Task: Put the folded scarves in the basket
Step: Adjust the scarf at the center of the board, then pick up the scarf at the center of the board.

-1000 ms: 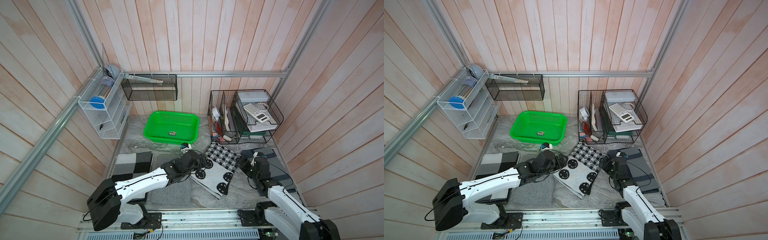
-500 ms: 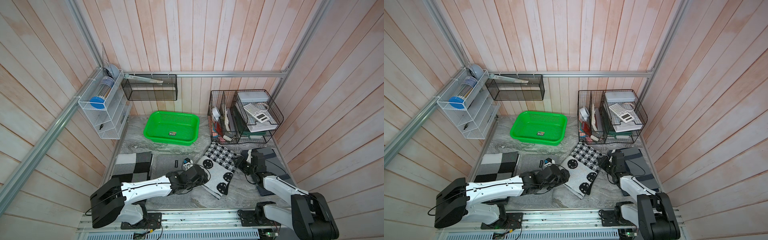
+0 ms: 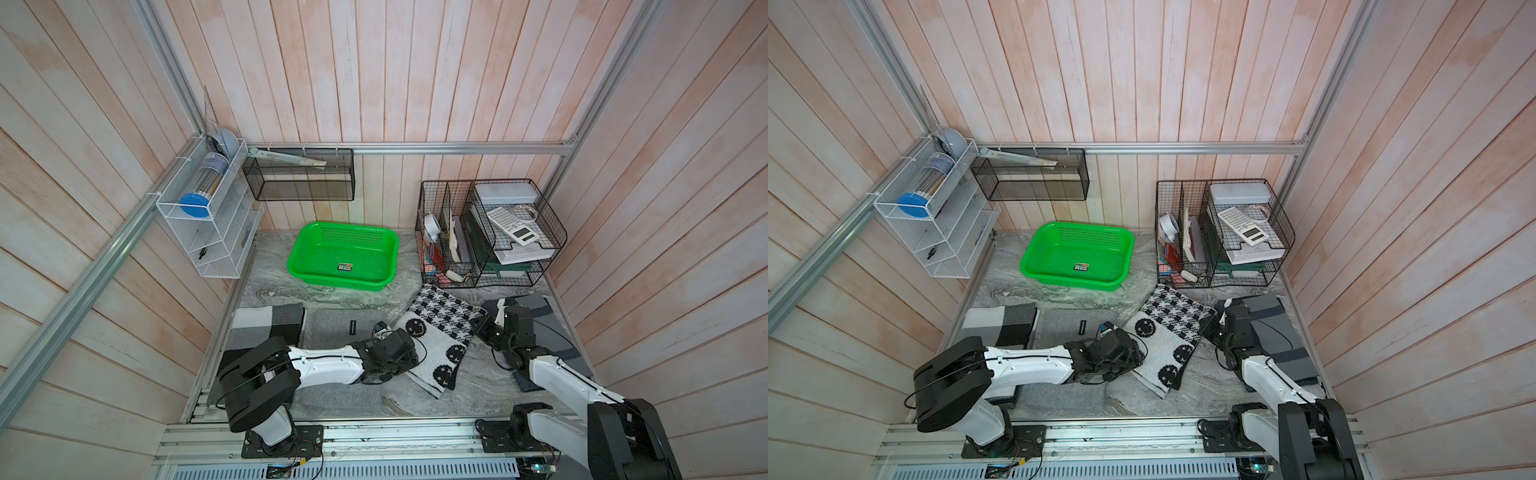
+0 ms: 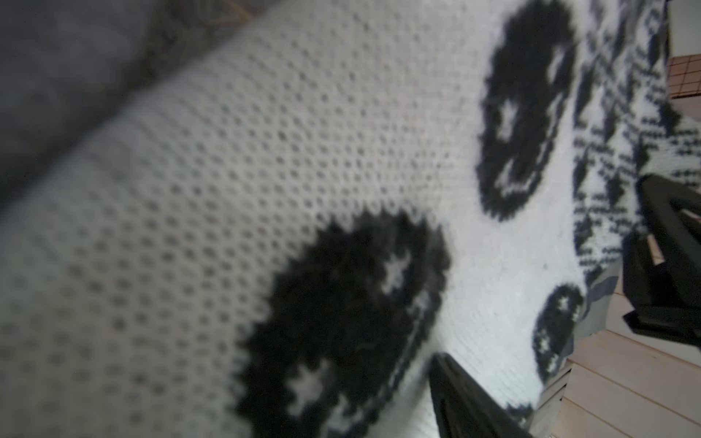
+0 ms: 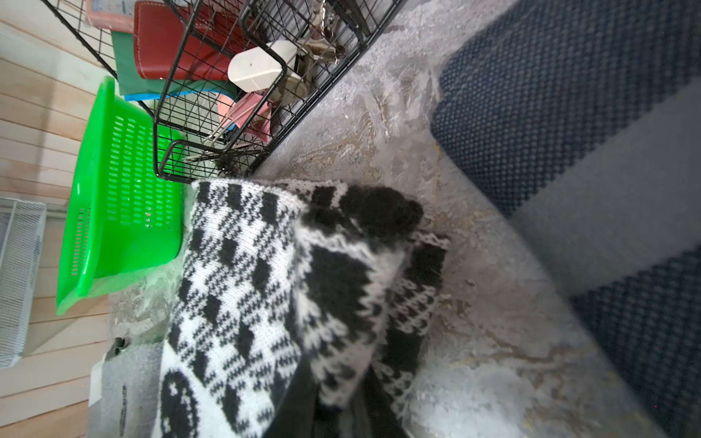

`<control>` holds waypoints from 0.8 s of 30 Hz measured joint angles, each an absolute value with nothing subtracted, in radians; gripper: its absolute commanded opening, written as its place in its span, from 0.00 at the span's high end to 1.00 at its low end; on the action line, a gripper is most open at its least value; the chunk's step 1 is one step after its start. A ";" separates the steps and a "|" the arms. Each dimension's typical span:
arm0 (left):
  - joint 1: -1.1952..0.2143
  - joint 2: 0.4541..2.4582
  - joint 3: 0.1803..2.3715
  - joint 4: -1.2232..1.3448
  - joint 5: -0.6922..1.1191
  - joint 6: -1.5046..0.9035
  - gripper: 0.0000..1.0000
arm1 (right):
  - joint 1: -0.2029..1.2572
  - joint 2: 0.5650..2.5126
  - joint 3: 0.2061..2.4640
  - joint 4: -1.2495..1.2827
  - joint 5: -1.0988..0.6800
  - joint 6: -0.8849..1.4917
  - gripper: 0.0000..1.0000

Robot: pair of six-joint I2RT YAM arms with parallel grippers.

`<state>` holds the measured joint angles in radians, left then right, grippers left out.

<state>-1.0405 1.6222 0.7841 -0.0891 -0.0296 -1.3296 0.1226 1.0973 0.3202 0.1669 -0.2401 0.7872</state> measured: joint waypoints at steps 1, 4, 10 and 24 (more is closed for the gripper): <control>-1.030 1.634 0.796 -0.082 -0.027 -1.328 0.23 | 0.123 1.086 0.316 0.162 -0.241 0.788 0.90; -1.000 1.669 0.828 -0.070 -0.030 -1.315 0.24 | 0.123 1.048 0.297 0.149 -0.241 0.792 0.95; -0.931 1.749 0.913 -0.059 -0.054 -1.271 0.24 | 0.150 0.952 0.237 0.102 -0.237 0.818 0.98; -0.793 1.821 1.039 -0.071 -0.117 -1.106 0.18 | 0.512 0.672 0.200 -0.164 -0.063 0.982 0.39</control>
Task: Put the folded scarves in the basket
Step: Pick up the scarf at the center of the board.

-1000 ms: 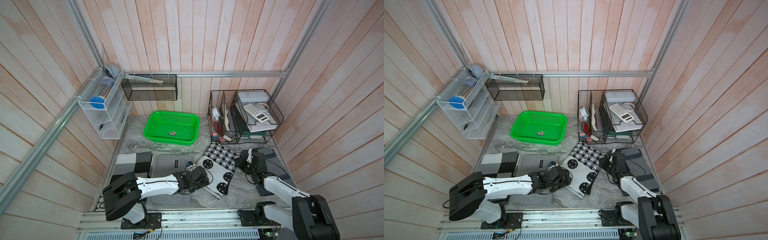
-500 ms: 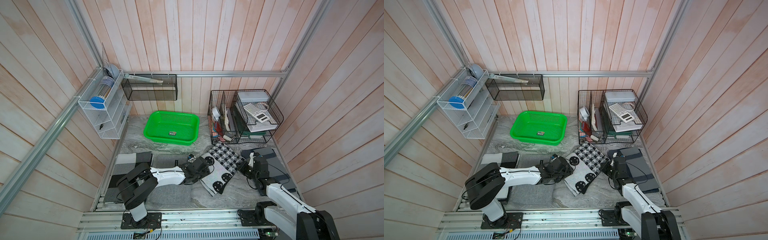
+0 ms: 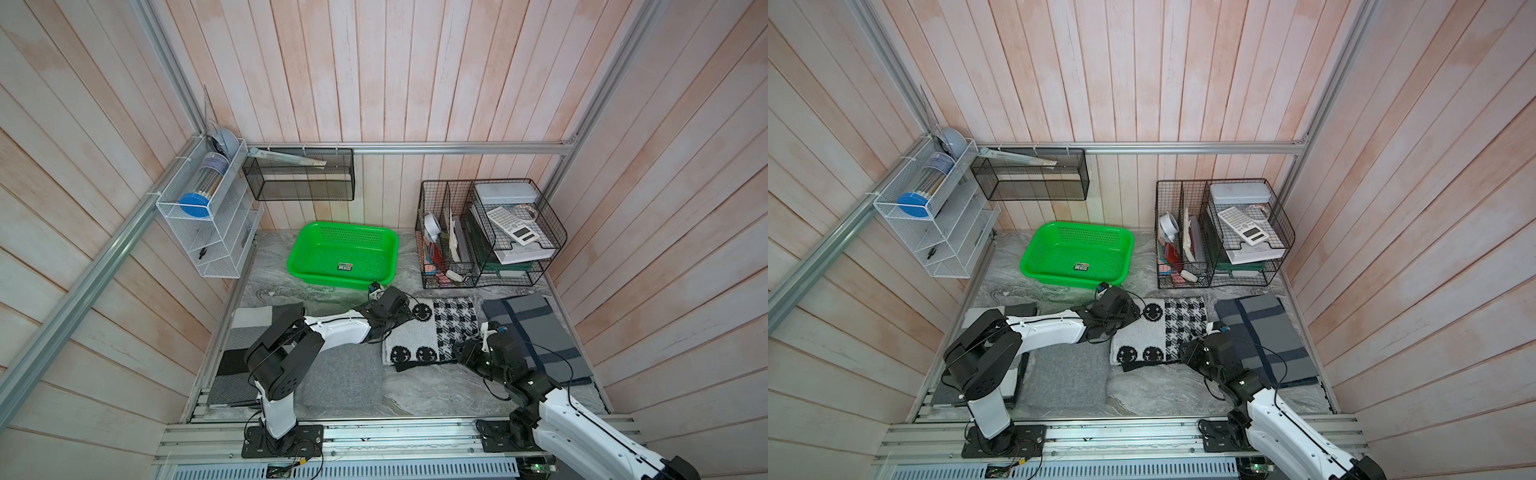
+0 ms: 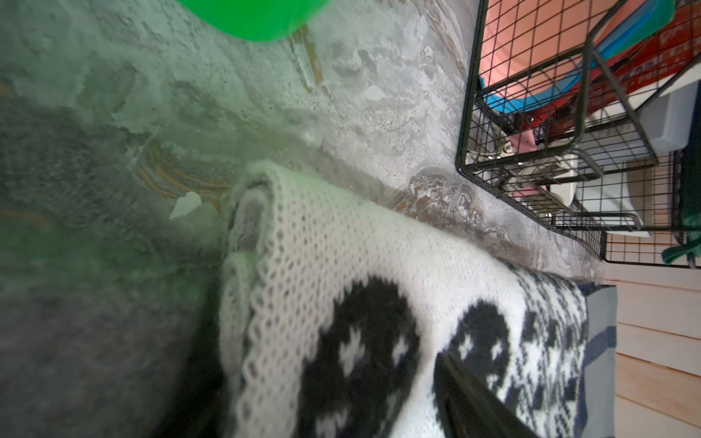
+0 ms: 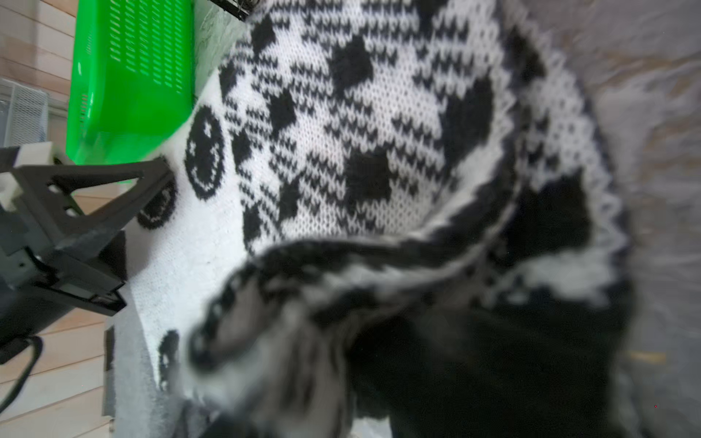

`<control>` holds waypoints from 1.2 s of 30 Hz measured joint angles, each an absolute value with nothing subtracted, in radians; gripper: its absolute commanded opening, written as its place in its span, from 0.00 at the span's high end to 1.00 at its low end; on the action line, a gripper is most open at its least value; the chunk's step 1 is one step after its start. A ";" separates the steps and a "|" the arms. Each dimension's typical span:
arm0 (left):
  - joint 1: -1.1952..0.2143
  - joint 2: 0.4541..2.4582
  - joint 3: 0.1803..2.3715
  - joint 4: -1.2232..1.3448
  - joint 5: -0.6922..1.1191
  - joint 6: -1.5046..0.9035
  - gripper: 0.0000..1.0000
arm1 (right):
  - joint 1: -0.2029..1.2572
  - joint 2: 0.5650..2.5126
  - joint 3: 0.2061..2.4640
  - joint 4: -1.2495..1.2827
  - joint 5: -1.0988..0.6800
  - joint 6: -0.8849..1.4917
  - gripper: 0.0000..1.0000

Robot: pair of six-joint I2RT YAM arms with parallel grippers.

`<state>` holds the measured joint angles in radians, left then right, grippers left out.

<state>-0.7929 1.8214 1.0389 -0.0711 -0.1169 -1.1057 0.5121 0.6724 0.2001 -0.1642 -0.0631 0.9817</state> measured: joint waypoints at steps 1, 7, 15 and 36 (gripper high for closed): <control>-0.793 1.819 1.039 -0.075 -0.117 -1.093 0.17 | 0.513 0.649 0.203 -0.192 -0.032 0.985 0.32; -0.793 1.763 1.024 -0.121 -0.138 -1.048 0.17 | 0.442 0.567 0.259 -0.289 0.080 0.937 0.19; -0.798 1.677 0.986 -0.155 -0.162 -1.028 0.16 | 0.003 0.746 0.299 -0.130 -0.155 0.816 0.17; -0.830 1.705 0.987 -0.226 -0.181 -1.016 0.24 | -0.033 1.109 0.341 0.076 -0.362 0.723 0.22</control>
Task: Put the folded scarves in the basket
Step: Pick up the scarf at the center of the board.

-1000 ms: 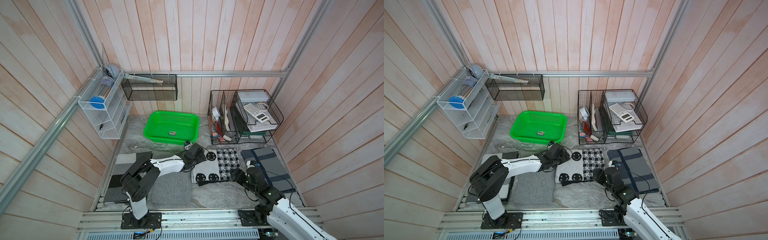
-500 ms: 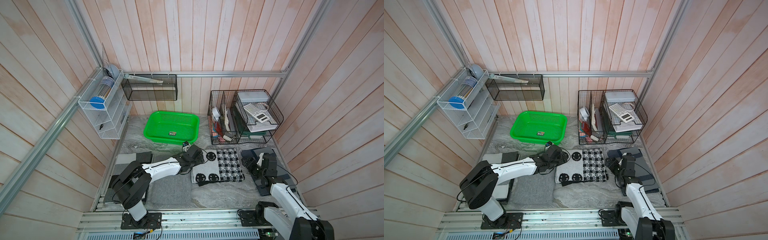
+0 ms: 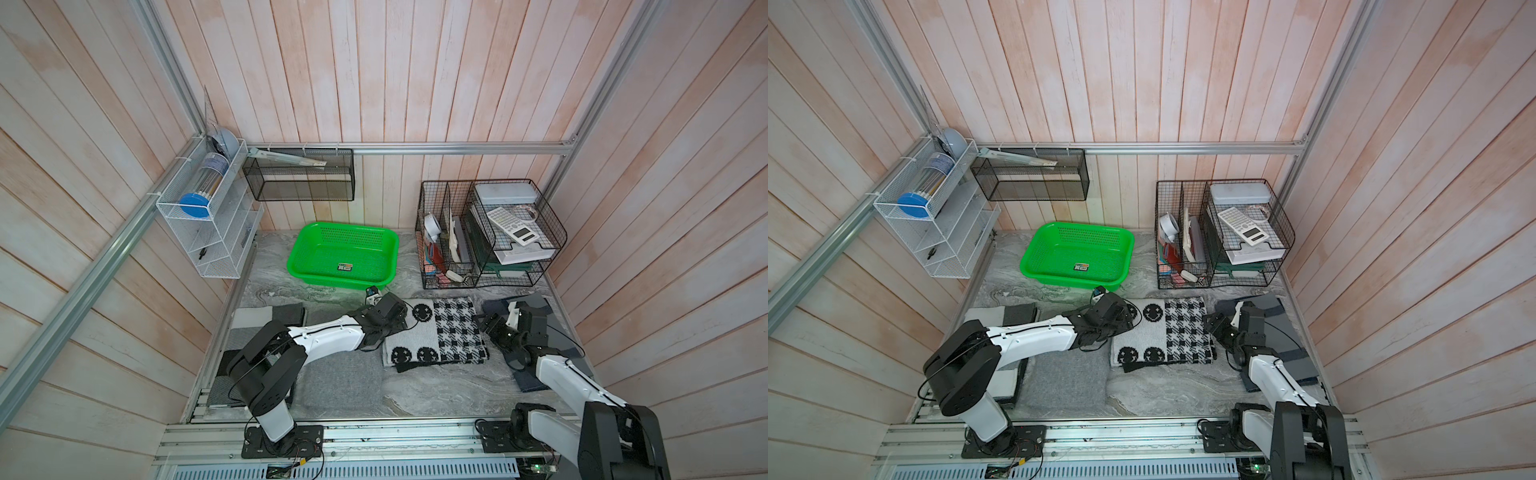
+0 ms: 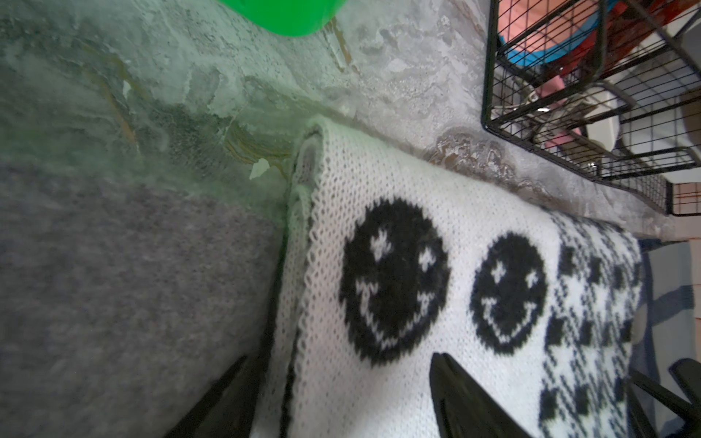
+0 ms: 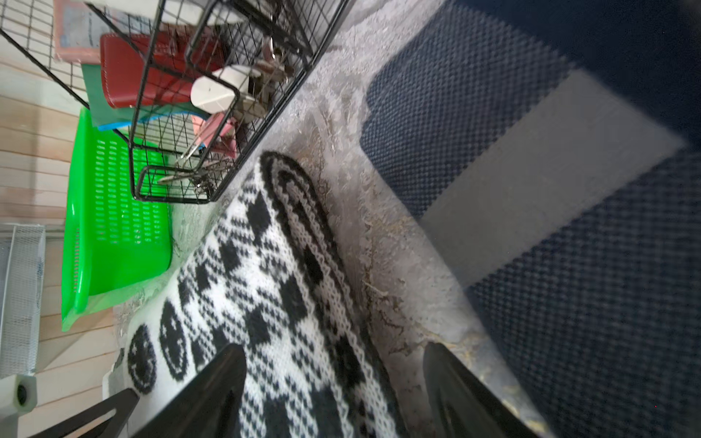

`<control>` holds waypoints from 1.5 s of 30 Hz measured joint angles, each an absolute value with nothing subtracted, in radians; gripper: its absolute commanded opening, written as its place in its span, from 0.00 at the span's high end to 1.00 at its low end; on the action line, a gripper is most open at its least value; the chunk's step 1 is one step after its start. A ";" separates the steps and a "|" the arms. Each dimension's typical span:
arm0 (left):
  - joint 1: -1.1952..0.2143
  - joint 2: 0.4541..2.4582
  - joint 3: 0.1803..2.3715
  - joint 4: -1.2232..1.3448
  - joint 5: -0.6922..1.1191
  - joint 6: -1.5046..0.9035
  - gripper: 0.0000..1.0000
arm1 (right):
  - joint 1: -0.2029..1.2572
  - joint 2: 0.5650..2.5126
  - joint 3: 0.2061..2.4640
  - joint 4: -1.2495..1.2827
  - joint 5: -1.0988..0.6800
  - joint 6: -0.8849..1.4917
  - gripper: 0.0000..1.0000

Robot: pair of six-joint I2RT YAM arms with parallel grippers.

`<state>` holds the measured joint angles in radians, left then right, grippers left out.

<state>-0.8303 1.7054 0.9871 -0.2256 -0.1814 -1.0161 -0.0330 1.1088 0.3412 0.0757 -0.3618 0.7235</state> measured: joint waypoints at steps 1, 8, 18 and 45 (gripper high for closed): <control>-0.832 1.711 0.987 -0.226 -0.185 -1.016 0.24 | -0.021 1.118 0.342 0.076 -0.359 0.722 0.23; -0.844 1.745 1.006 -0.234 -0.192 -1.016 0.25 | 0.059 1.182 0.353 0.074 -0.327 0.709 0.25; -0.852 1.779 1.034 -0.232 -0.192 -1.016 0.25 | 0.086 1.229 0.377 0.060 -0.292 0.700 0.79; -0.864 1.848 1.078 -0.216 -0.199 -1.013 0.28 | 0.018 1.250 0.430 -0.027 -0.298 0.649 0.44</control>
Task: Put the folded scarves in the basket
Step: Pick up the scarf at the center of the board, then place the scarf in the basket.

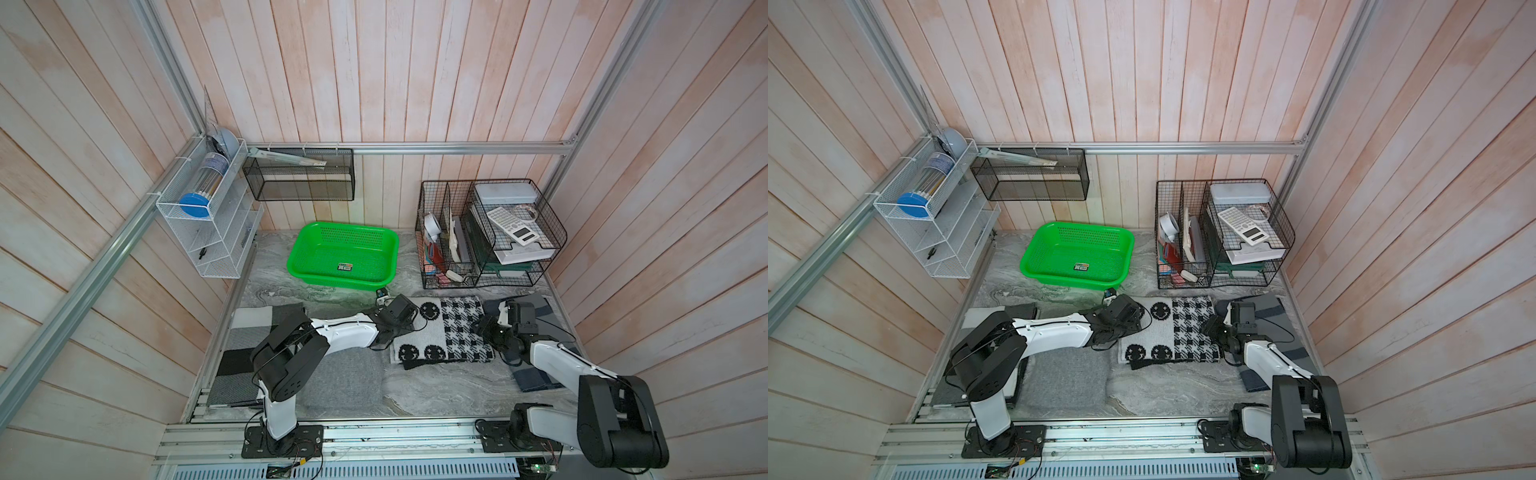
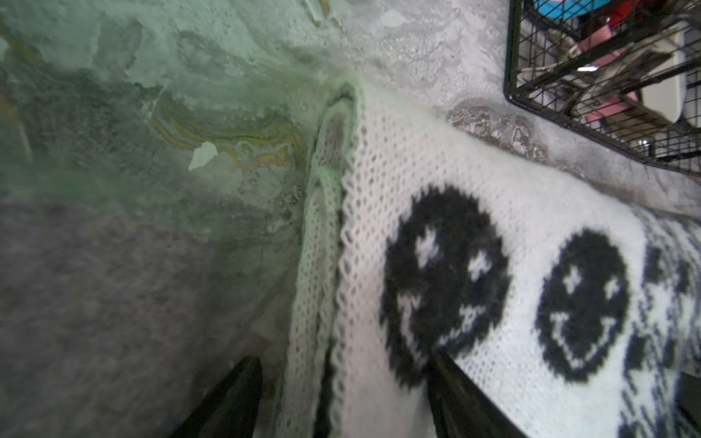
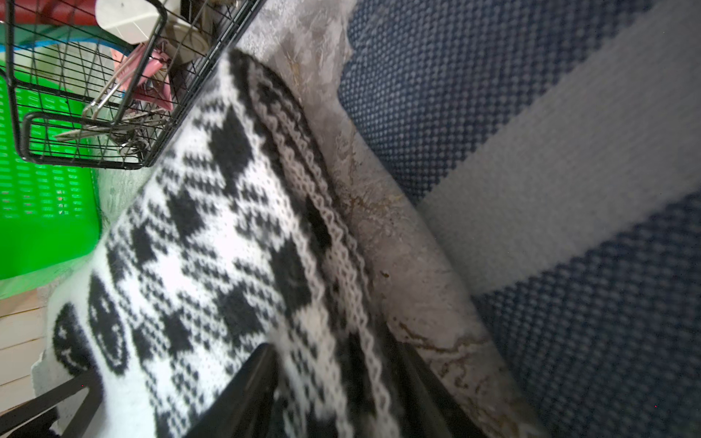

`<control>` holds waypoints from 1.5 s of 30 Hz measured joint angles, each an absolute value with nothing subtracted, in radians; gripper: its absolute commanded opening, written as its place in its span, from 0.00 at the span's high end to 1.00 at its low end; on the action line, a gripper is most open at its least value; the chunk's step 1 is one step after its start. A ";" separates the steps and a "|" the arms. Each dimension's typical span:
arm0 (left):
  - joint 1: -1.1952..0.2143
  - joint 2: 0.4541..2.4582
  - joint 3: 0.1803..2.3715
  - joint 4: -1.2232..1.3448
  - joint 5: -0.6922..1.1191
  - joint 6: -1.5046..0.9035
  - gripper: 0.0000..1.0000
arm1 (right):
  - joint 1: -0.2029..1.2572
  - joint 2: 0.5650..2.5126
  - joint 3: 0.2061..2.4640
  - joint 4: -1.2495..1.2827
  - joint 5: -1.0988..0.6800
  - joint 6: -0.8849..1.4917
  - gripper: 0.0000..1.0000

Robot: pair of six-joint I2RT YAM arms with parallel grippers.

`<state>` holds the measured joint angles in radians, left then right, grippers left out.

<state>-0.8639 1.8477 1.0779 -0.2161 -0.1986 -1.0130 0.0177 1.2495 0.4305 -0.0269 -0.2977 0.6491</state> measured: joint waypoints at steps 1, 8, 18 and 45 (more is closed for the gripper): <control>-0.865 1.851 1.079 -0.215 -0.199 -1.013 0.30 | 0.018 1.253 0.430 -0.025 -0.298 0.649 0.44; -0.867 1.871 1.079 -0.183 -0.193 -1.005 0.75 | 0.018 1.271 0.429 -0.016 -0.314 0.651 0.75; -0.868 1.759 1.024 -0.096 -0.180 -0.958 1.00 | 0.025 1.098 0.404 -0.010 -0.389 0.650 1.00; -0.435 1.386 1.111 -0.134 -0.323 -0.546 1.00 | 0.471 1.460 1.168 0.102 -0.330 0.619 1.00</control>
<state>-0.4351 1.3857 1.1107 -0.1345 -0.3225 -0.5465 0.4709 1.4605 1.1679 0.1020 -0.3298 0.6186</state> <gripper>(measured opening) 0.112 0.095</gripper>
